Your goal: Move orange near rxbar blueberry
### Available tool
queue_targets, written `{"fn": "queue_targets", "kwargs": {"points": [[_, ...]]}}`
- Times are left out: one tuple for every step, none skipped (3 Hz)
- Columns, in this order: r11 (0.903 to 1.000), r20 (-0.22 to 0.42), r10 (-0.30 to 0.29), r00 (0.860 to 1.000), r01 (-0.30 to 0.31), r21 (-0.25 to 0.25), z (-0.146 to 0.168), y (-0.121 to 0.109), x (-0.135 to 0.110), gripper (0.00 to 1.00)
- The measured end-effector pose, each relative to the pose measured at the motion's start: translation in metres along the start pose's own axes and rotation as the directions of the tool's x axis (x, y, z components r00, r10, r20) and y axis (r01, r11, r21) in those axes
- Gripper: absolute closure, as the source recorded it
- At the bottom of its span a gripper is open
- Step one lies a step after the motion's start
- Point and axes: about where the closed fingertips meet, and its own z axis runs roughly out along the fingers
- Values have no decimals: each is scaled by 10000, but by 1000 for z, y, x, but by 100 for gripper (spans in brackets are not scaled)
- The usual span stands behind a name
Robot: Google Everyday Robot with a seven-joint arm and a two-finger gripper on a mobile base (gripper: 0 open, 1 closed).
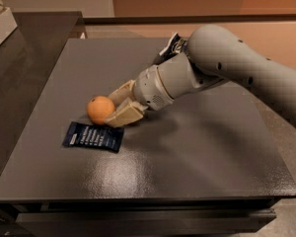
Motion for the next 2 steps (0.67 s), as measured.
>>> {"fn": "queue_targets", "kwargs": {"points": [[10000, -5, -21, 10000, 21, -30, 1, 1, -1, 13], [10000, -10, -43, 10000, 43, -60, 3, 2, -2, 0]]}}
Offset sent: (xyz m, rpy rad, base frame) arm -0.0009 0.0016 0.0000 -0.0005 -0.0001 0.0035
